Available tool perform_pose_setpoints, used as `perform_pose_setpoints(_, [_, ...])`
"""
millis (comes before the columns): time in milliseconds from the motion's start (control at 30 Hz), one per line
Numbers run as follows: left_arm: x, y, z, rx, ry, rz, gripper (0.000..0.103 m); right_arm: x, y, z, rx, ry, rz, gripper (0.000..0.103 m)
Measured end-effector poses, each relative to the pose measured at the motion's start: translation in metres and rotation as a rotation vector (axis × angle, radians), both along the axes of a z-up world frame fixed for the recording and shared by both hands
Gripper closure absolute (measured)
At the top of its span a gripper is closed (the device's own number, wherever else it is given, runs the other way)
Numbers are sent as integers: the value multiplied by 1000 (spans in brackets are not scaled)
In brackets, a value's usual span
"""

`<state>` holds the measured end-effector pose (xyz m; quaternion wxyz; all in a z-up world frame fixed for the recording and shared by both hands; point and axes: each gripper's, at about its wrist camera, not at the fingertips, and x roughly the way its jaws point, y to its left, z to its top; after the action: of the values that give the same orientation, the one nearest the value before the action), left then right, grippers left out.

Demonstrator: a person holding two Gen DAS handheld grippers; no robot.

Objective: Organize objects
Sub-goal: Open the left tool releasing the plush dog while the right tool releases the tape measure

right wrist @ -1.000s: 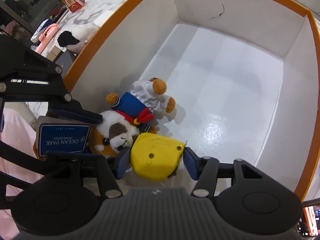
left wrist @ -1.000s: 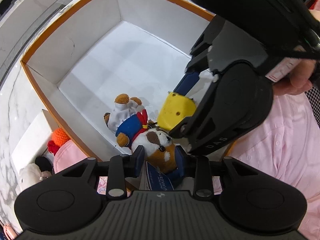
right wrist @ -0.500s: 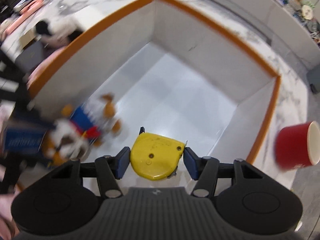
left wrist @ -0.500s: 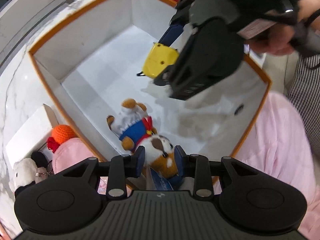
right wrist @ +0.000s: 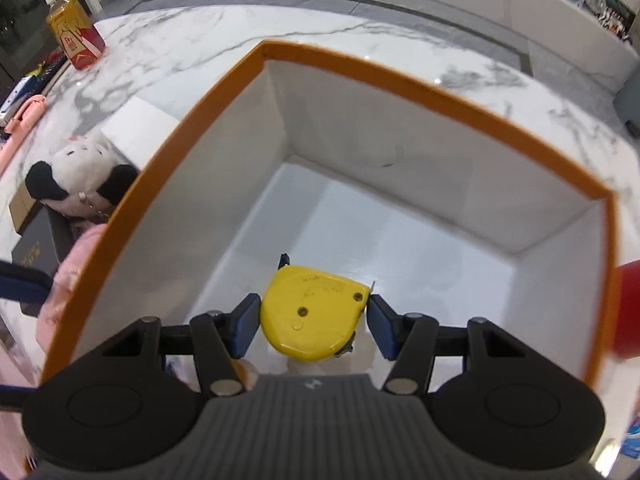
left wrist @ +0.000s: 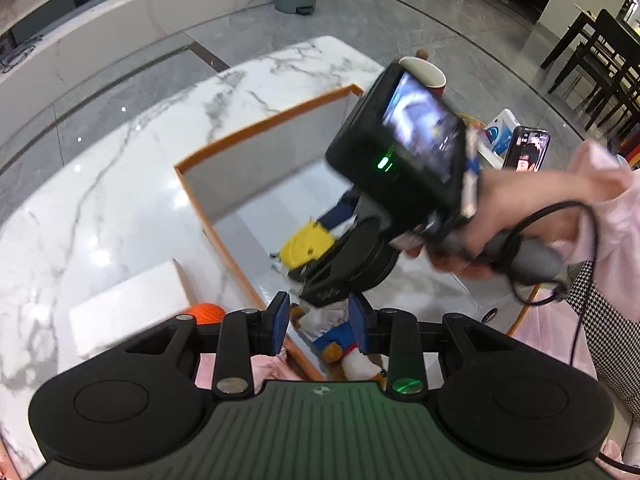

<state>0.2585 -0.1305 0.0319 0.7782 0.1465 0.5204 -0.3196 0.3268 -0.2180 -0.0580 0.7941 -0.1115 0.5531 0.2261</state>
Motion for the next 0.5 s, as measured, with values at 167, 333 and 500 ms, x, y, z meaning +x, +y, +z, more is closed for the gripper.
perform_pose_setpoints(167, [6,4,-6,27,-4,12,65,7,16,-19,46,46,-15,43])
perform_pose_setpoints(333, [6,8,-9,36,7,22,65,8,22,-29,85,88,-40,42])
perform_pose_setpoints(500, [6,9,-12,37,10,27,65,7,12,-25,140,87,-58,35])
